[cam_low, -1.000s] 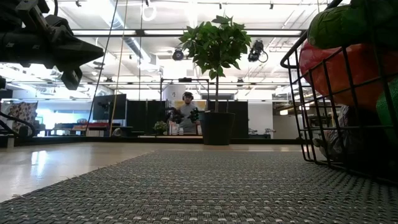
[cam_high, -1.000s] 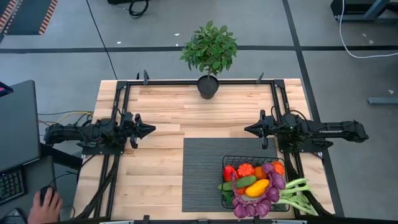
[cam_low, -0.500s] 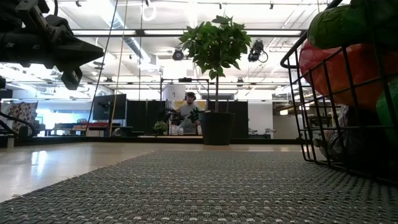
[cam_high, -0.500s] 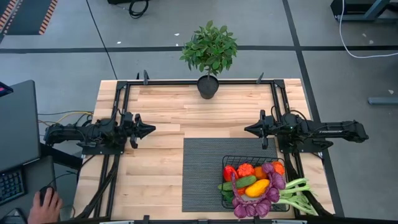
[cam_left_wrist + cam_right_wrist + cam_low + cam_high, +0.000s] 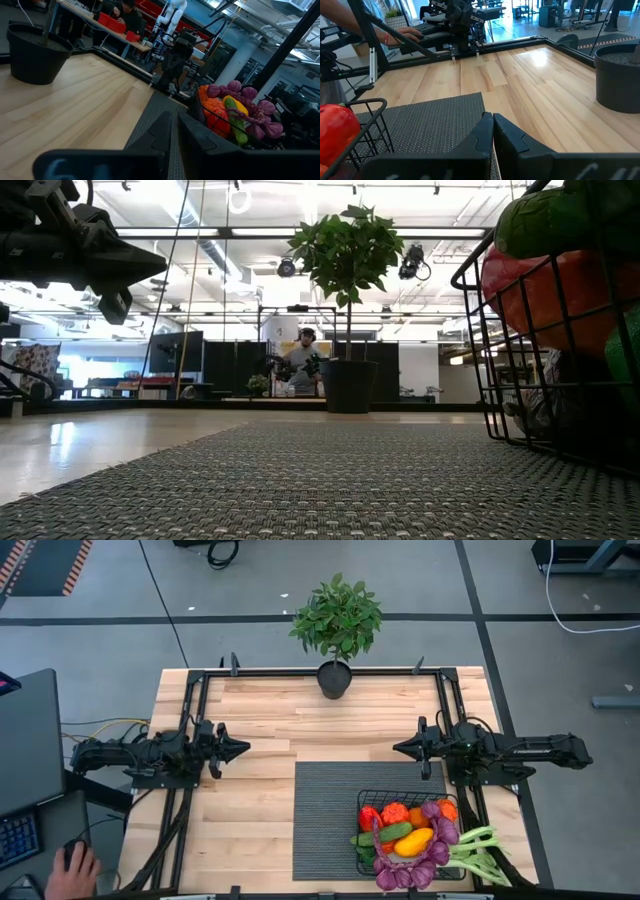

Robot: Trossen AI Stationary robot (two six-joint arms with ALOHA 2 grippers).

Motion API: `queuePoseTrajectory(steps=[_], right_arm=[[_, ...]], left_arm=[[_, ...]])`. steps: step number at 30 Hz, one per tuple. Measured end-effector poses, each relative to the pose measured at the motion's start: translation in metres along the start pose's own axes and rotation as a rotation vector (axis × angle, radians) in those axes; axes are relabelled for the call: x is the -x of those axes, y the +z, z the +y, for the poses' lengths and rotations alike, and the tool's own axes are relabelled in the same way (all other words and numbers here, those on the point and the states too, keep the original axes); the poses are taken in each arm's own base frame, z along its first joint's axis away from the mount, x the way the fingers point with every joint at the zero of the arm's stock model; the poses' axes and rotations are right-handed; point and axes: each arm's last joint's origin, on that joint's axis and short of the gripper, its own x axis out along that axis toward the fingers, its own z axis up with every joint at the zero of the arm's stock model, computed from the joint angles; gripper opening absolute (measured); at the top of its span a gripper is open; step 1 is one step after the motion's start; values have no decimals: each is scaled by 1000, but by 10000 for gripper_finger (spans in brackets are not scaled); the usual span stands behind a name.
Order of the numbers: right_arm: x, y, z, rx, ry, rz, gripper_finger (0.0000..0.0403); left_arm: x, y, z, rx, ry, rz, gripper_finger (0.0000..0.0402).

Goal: Build produce basket
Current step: Return to Home Position

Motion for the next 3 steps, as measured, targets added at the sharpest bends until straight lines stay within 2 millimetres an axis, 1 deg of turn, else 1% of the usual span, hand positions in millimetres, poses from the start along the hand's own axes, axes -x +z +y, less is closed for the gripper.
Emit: queuePoseTrajectory(steps=[3], right_arm=[[0,0,0,0,0,0,17]], left_arm=[[0,0,0,0,0,0,37]])
